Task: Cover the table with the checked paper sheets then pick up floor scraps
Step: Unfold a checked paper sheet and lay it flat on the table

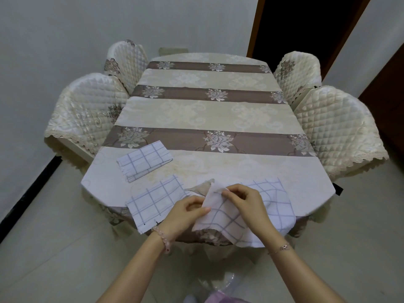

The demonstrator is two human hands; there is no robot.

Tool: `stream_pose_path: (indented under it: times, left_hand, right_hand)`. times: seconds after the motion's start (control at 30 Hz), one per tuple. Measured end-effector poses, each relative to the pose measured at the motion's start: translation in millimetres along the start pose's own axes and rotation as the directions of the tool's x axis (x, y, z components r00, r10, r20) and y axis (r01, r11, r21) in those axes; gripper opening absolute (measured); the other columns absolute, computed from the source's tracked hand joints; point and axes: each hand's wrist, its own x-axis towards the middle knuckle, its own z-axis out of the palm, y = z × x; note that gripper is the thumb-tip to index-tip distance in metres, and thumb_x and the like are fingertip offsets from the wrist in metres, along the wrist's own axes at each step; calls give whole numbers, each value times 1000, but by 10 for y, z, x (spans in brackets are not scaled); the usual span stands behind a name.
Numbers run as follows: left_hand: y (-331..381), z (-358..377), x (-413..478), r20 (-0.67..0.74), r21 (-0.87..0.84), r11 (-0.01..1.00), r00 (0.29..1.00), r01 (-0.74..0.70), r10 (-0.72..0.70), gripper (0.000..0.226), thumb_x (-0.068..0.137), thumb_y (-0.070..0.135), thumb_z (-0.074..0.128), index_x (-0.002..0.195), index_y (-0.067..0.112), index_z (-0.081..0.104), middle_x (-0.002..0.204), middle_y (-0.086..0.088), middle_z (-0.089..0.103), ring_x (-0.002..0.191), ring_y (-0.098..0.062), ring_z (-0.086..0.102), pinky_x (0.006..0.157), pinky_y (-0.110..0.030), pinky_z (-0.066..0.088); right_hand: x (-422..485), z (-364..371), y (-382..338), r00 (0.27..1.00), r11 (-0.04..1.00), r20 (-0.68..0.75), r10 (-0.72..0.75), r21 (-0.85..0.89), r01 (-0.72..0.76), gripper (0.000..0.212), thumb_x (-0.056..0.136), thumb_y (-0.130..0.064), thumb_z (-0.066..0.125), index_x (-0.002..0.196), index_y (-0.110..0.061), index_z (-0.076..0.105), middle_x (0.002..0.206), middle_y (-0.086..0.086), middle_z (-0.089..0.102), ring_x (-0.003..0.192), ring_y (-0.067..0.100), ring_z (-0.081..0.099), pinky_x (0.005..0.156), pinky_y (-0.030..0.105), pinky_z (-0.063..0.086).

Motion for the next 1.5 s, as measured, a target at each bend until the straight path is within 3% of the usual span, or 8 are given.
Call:
stream_pose_path:
  times: [0.23,0.53,0.67,0.77,0.97,1.07,1.3,1.5]
  left_hand:
    - [-67,-32,-110,-134,-135,991,990,20,-38,10,85,13,65,78,9,70,70,2,67,70,-11,62,65,-23,48]
    - [199,-147,-84,-148,-509,859,988,-45,-35,7,88,11,58,84,8,62,76,-3,71,69,-12,68,63,-28,58]
    - [349,-128,-29,-216,-498,857,976,-132,25,15,92,15,54,78,9,56,66,2,66,64,-11,64,58,-28,55]
    - [464,-44,-20,-224,-477,865,973,-156,52,12,91,16,54,83,9,58,75,-4,70,70,-15,67,60,-34,57]
    - [547,53,-25,-154,-431,896,987,-110,47,24,90,14,57,112,6,61,106,-16,71,97,-30,69,87,-44,55]
    - [535,57,-25,-157,-404,909,987,-107,47,23,90,13,56,110,1,60,103,-15,71,91,-24,70,83,-41,57]
    - [537,-384,-32,-333,-373,912,942,-172,42,10,92,8,52,95,5,61,81,-6,71,68,-11,69,61,-26,58]
    - [606,-1017,90,-454,-325,926,891,-192,25,11,93,11,52,87,10,62,65,2,72,61,-8,68,54,-21,57]
  right_hand:
    - [55,-100,11,994,992,37,106,71,-108,17,89,-21,61,79,-17,74,82,-7,72,74,-6,60,66,6,46]
    - [238,-141,-128,987,977,-68,148,165,-135,12,92,-20,55,92,-18,67,87,-8,64,80,10,56,62,15,43]
    - [155,-105,-296,971,997,-229,-76,-30,71,24,88,-24,60,112,-27,57,109,-11,58,103,2,54,82,19,45]
    - [-17,37,-427,984,987,-92,-153,-64,147,27,85,-31,64,112,-29,59,111,-16,59,104,-2,56,87,17,45]
    - [-21,203,-418,999,999,11,-37,-22,38,28,81,-33,69,107,-32,60,106,-19,64,98,-1,60,84,16,48]
    - [16,157,-397,998,999,-47,-31,20,32,6,84,-26,66,89,-23,66,86,-11,70,81,2,65,74,20,51]
    - [199,-354,-444,980,921,-96,175,367,-129,17,90,-9,57,75,-14,61,59,-1,48,49,8,46,45,13,40]
    - [626,-942,-397,931,873,-215,296,455,-173,9,91,-15,57,88,-12,65,87,12,63,71,24,60,66,33,49]
